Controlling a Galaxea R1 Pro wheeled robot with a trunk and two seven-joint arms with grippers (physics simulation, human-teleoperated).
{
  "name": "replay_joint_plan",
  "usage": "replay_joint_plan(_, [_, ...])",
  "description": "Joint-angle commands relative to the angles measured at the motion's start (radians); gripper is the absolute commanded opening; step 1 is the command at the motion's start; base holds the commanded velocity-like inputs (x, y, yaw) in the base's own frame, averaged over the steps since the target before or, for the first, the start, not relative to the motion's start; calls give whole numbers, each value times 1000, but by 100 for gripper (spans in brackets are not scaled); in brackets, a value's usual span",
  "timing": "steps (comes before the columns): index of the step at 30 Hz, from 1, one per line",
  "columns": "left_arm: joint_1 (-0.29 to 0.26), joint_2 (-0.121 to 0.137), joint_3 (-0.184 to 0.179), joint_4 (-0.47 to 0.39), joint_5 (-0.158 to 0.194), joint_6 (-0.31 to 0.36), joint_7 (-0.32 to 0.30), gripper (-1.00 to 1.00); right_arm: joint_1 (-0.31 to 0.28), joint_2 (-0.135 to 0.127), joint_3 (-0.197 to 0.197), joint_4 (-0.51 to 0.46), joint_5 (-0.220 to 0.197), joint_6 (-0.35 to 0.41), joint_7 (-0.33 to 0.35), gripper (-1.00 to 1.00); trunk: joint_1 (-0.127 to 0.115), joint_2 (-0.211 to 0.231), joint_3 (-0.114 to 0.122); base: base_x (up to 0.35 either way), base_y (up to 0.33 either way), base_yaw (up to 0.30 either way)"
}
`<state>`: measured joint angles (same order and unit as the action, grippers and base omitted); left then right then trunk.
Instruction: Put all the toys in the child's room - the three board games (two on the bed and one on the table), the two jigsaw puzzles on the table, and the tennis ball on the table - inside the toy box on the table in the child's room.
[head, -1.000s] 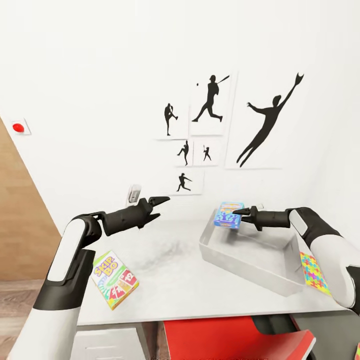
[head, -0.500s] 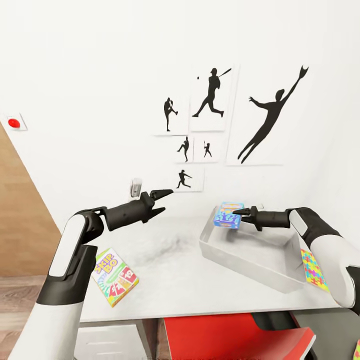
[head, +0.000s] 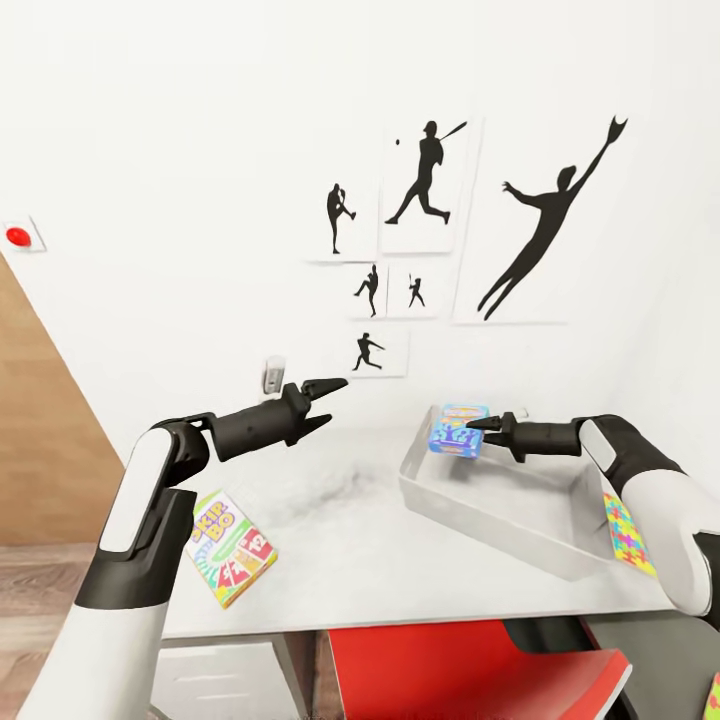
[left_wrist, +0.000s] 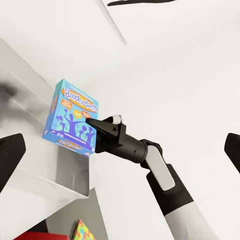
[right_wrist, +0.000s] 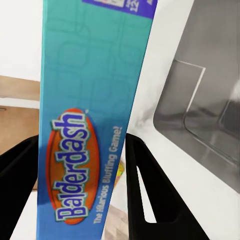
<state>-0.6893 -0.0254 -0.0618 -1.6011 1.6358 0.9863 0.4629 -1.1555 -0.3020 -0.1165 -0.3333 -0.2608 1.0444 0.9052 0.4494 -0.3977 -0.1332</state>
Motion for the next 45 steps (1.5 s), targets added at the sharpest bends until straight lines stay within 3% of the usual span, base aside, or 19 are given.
replay_joint_plan(1, [-1, -1, 0, -1, 10, 2, 11, 100, -1, 0, -6, 0, 8, 3, 8, -100, 1, -2, -4, 0, 0, 0])
replay_joint_plan(8, [-2, -2, -2, 0, 9, 2, 11, 100, -1, 1, -11, 1, 8, 3, 8, -100, 1, -2, -15, 0, 0, 0])
replay_joint_plan(23, [-3, -2, -3, 0, 7, 3, 11, 100, 0, 5, -80, 13, 7, 3, 8, -100, 1, -2, -40, 0, 0, 0])
replay_joint_plan(45, [-4, -2, -3, 0, 7, 3, 11, 100, 1, 7, -96, 14, 5, 3, 8, -100, 1, -2, -53, 0, 0, 0])
